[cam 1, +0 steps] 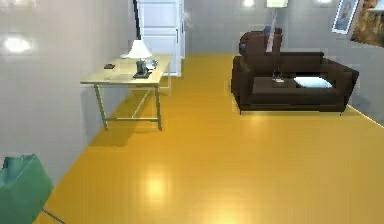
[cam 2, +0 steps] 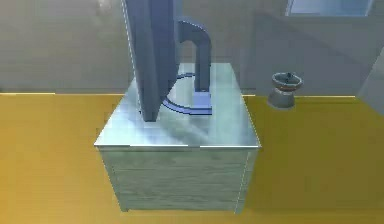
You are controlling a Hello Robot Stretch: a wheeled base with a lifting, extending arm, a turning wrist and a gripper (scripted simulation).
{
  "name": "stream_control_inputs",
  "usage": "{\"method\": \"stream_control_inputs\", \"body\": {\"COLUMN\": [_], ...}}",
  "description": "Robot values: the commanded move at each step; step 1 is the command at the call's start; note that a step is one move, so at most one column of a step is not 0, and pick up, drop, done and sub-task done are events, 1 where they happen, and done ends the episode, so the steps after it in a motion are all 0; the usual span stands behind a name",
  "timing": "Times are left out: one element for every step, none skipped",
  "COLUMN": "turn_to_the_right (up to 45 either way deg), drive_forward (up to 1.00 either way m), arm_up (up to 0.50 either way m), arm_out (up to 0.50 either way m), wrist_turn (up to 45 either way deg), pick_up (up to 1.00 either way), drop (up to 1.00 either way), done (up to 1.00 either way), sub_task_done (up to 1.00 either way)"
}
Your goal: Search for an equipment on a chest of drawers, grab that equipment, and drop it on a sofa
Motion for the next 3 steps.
{"method": "stream_control_inputs", "body": {"turn_to_the_right": [0.0,6.0,0.0], "drive_forward": [1.0,0.0,0.85], "arm_up": [0.0,0.0,0.0], "arm_out": [0.0,0.0,0.0], "wrist_turn": [0.0,0.0,0.0], "pick_up": [0.0,0.0,0.0], "drop": [0.0,0.0,0.0], "done": [0.0,0.0,0.0], "sub_task_done": [0.0,0.0,0.0]}}
